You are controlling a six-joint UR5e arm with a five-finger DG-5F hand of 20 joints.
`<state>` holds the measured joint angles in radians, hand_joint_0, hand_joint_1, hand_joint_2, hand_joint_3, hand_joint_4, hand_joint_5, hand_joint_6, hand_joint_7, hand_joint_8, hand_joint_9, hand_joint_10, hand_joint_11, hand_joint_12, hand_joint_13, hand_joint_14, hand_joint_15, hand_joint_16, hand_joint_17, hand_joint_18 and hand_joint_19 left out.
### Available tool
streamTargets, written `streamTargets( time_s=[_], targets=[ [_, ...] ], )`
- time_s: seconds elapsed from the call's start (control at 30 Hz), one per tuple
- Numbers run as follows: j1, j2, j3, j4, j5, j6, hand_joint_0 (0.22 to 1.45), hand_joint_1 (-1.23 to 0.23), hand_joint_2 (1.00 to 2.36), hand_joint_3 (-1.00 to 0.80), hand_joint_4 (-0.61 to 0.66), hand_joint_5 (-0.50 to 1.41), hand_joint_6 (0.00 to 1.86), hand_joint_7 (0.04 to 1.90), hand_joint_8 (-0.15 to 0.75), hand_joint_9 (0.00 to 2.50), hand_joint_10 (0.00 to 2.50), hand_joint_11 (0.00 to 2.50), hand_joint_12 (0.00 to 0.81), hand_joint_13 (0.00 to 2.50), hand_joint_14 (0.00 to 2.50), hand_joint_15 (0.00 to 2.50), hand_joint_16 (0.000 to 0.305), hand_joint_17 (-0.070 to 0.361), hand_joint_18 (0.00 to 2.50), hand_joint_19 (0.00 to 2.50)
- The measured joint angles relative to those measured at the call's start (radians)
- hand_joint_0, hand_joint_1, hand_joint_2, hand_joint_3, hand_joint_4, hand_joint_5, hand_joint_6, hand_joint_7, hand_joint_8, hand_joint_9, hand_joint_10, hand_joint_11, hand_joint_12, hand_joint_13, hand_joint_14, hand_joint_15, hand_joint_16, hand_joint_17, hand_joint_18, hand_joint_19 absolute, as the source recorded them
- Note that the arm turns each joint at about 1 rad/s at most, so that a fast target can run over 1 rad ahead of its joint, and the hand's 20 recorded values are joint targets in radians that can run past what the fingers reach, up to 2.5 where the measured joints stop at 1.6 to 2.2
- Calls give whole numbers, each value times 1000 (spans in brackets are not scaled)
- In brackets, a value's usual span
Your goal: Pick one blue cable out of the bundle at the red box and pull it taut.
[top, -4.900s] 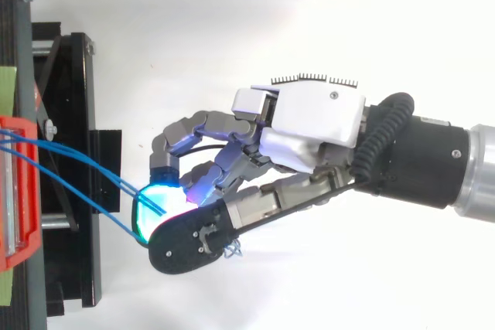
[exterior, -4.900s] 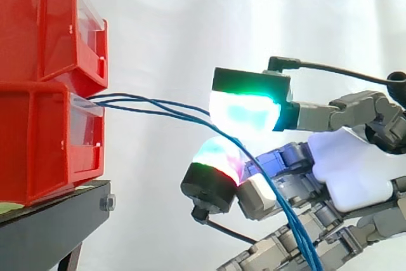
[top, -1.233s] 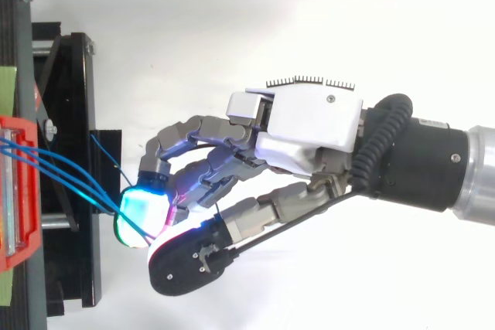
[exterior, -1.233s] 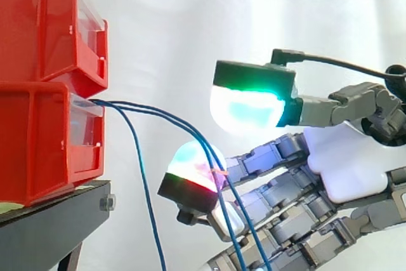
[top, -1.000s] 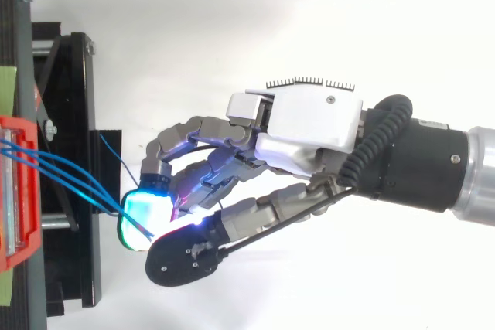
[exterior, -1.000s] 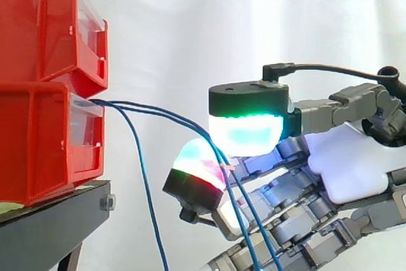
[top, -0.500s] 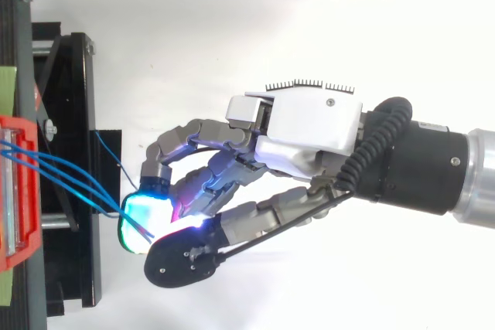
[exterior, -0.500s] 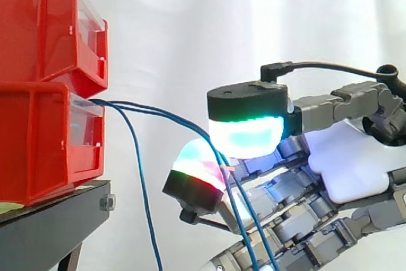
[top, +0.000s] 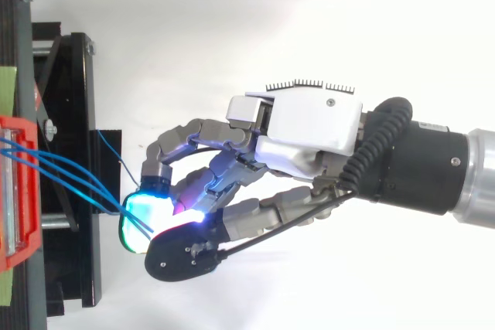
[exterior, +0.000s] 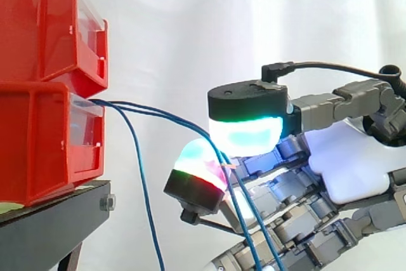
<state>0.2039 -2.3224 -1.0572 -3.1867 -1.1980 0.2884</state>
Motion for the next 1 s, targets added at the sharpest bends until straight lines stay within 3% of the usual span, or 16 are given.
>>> streamTargets(
  time_s=[0.13, 0.3, 0.43, 0.83, 1.0],
  targets=[
    [1, 0, 0, 3, 0, 0, 487, -466, 1439, -43, 36, -148, 821, 1147, 286, 990, 8, 651, 496, 558, 4, 172, 75, 169, 720, 300],
    [0, 0, 0, 1, 0, 0, 488, -329, 1513, -77, 48, -144, 810, 1129, 281, 990, 10, 636, 491, 547, 3, 169, 74, 167, 695, 308],
    [-1, 0, 0, 1, -1, 0, 502, -307, 1459, -90, 69, -141, 806, 1079, 277, 994, 10, 627, 485, 537, 4, 165, 73, 165, 677, 319],
    [-2, 0, 0, -1, 0, 0, 567, -367, 1009, -131, 97, -138, 791, 1078, 290, 991, 11, 645, 483, 538, 4, 170, 72, 163, 662, 329],
    [-2, 0, 0, -1, 0, 0, 557, -384, 1001, -147, 114, -137, 788, 1080, 304, 997, 9, 656, 485, 544, 4, 177, 73, 163, 672, 326]
  ],
)
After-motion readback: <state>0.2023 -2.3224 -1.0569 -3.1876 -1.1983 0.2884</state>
